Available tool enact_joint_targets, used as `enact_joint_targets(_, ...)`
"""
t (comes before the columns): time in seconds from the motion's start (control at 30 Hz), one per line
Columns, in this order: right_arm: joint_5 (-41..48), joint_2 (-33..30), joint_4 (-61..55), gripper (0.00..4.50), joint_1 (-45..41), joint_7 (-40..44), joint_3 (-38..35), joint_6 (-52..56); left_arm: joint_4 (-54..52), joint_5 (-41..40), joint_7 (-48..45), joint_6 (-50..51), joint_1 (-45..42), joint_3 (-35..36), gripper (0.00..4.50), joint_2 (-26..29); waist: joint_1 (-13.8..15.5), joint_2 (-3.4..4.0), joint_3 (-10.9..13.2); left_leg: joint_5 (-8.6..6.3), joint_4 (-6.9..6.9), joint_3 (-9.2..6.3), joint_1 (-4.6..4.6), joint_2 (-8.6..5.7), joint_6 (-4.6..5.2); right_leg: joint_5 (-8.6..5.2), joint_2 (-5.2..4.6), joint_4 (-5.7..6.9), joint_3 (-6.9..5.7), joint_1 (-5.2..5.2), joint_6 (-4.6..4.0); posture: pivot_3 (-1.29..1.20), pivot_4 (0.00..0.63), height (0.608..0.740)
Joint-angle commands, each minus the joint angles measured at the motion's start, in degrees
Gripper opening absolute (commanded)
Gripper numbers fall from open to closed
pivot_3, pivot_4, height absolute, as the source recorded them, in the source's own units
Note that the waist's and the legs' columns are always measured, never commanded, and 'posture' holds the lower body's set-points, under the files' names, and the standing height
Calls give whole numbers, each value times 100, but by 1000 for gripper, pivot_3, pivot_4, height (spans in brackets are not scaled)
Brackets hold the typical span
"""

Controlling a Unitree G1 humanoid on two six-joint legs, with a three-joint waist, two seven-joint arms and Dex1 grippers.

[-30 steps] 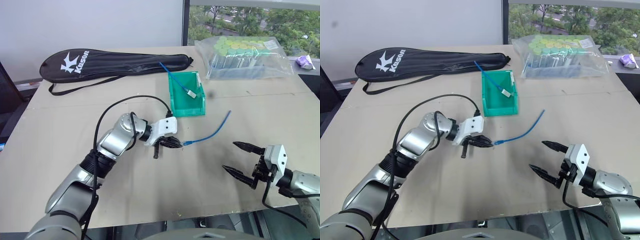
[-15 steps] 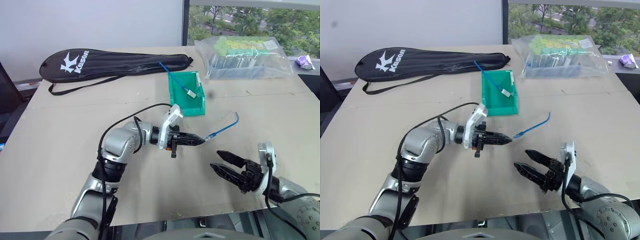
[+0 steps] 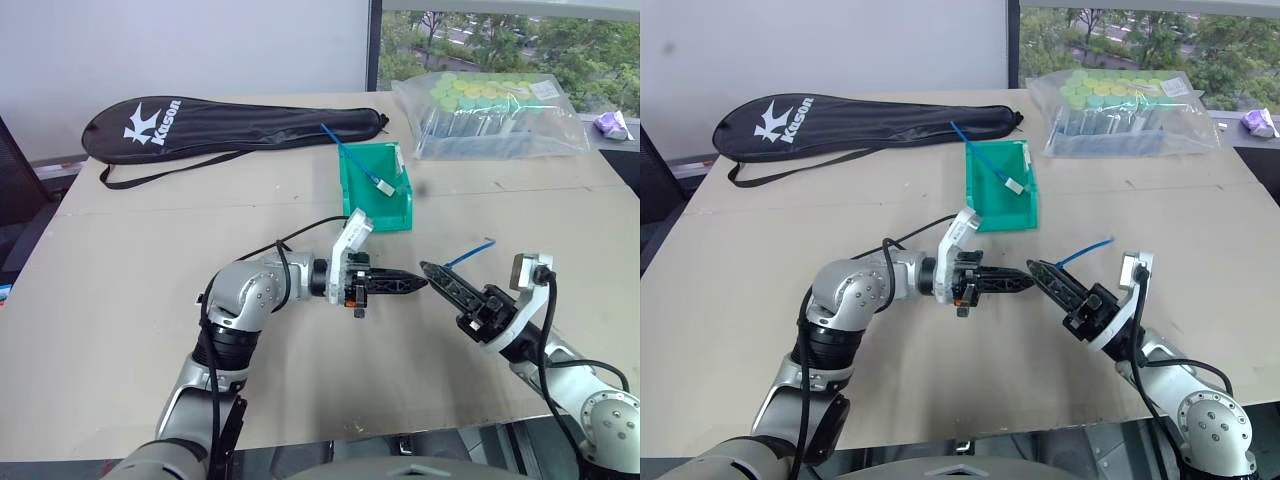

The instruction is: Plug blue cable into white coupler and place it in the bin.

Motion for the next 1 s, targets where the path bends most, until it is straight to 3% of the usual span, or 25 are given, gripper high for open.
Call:
enact_joint_targets(0.03,232,-56,-225,830,-4,71,-12,-29,-41,-123,148,-35,-57,97,0,-41,-1,0,0,0,0,0,0,0,0,0,0,0,0,0,0,0,150,740)
enact_joint_targets(0.07,238,-66,-219,660,-2,77,-15,-32,-31,-165,177,-19,-55,107,0,-60,-2,0,0,0,0,0,0,0,0,0,1,0,0,0,0,0,150,740)
enact_joint_targets(0.1,262,-69,-213,114,-3,81,-19,-36,-27,-208,206,0,-51,116,0,-77,-2,0,0,0,-1,0,0,0,0,0,1,0,0,0,0,0,150,740)
enact_joint_targets(0.13,282,-72,-209,20,-7,78,-21,-44,-27,-244,219,13,-43,122,0,-90,-1,0,0,0,-1,0,0,0,0,0,1,0,0,-1,0,0,150,740)
enact_joint_targets(0.33,639,-124,-194,20,-112,151,-118,-90,-214,-464,-14,-62,107,47,0,54,-3,0,0,0,-1,1,0,0,0,0,1,0,1,0,0,0,150,740)
enact_joint_targets(0.53,590,-182,-61,0,-252,316,-194,-177,-261,-317,264,-309,103,156,3005,92,0,0,0,0,-1,0,0,1,0,0,1,0,1,-1,0,0,150,740)
enact_joint_targets(0.6,397,-91,59,0,-399,356,-237,-344,-545,-291,267,-425,167,180,3005,265,-6,0,0,0,-1,1,0,0,0,0,1,-1,2,-1,0,0,150,740)
enact_joint_targets(0.8,-1481,95,529,0,-844,1117,-35,-1205,-2048,140,1094,-1287,536,638,3005,653,-13,0,0,0,-11,6,0,4,0,0,1,-5,8,-8,0,0,150,740)
enact_joint_targets(0.87,-1953,109,725,0,-922,1427,99,-1400,-2568,708,1650,-1902,663,1042,3005,782,7,1,1,0,-12,5,-1,6,0,0,1,-8,8,-8,0,0,150,740)
enact_joint_targets(1.0,-2417,123,1067,0,-1019,1943,323,-1470,-3283,1280,2584,-2170,1046,1909,3005,1131,-15,1,2,0,-13,7,2,13,-1,1,2,-6,10,-8,-1,0,150,740)
